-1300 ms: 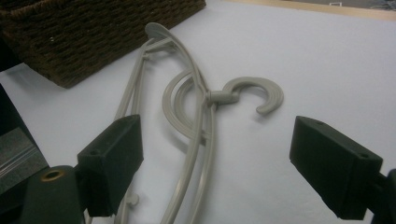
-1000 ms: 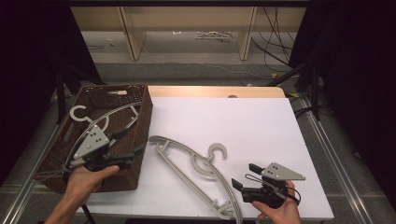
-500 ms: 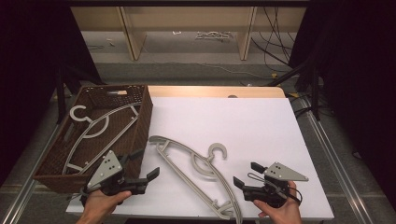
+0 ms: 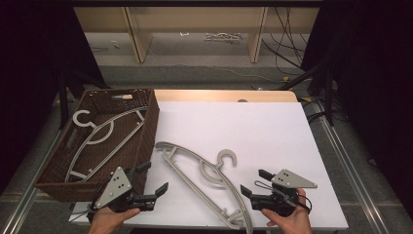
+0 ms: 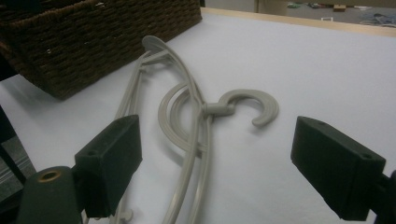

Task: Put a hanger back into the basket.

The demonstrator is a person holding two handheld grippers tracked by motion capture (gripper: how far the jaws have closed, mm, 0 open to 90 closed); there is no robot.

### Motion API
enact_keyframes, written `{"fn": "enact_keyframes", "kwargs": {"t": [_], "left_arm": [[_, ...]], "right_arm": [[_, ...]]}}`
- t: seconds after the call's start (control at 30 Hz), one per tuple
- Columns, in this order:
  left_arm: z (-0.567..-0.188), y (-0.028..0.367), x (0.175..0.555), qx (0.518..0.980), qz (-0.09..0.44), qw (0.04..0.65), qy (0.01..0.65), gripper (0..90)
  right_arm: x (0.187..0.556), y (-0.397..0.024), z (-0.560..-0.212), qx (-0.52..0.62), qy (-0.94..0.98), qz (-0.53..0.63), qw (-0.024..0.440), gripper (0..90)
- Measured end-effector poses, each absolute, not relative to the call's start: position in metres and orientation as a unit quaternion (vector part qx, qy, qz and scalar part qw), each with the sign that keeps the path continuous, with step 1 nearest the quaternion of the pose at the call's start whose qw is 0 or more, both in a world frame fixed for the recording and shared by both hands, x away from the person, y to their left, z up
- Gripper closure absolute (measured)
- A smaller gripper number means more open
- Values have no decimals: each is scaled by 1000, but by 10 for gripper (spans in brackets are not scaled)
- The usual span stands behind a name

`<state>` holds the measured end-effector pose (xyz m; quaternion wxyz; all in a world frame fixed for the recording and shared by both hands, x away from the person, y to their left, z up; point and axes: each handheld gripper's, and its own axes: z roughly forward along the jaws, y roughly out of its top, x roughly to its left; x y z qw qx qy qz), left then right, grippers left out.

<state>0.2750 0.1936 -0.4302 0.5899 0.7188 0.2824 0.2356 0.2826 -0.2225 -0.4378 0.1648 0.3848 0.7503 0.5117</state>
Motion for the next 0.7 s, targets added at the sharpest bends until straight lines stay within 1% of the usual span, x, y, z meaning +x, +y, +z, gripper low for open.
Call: {"fn": "enact_keyframes", "kwargs": {"t": [0.2,0.27,0.3,0.57,0.7], "left_arm": [[-430,195,275,714,235,597,281,161],[-430,196,275,717,241,590,281,161],[-431,196,275,718,242,589,282,161],[-433,199,277,715,248,583,294,162],[-432,200,277,720,249,577,295,162]], "right_arm": [[286,-212,-439,375,770,491,161,176],[289,-209,-440,365,779,482,164,196],[292,-204,-442,358,785,482,153,216],[314,-183,-451,346,831,411,146,256],[327,-174,-458,352,853,363,127,268]]}}
